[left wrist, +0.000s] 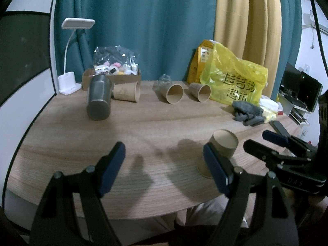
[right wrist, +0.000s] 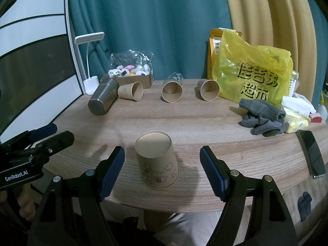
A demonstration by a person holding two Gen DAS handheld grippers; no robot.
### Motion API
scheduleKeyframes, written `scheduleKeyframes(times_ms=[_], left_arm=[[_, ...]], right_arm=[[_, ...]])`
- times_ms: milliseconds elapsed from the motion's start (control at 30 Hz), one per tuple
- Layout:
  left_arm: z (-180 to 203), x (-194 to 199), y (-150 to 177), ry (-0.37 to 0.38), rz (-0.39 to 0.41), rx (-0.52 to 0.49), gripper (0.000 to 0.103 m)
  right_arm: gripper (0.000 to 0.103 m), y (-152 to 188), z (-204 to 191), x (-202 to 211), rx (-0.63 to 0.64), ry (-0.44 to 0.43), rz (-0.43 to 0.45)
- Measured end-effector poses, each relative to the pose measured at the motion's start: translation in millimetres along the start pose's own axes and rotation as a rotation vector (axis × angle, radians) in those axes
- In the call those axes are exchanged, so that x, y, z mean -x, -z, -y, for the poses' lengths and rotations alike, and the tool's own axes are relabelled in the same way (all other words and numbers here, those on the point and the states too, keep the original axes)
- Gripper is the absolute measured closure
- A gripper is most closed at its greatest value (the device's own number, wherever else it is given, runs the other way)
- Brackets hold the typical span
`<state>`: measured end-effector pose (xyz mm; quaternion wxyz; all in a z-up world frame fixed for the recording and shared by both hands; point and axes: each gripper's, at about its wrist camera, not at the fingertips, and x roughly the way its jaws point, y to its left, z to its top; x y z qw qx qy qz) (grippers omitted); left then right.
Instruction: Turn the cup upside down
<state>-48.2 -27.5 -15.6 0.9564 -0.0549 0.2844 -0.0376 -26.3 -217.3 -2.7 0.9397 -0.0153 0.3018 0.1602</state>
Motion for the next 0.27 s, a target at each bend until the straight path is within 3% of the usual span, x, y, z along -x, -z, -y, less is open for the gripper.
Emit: scheduleKeyframes(times_ms=[267], left_arm=[[-0.3, -0.5, -0.3, 0.008, 0.001, -0.001, 0.023]], right_arm=[[0.024, 0.6, -1.0, -0.3, -0.001, 0.000, -0.002]])
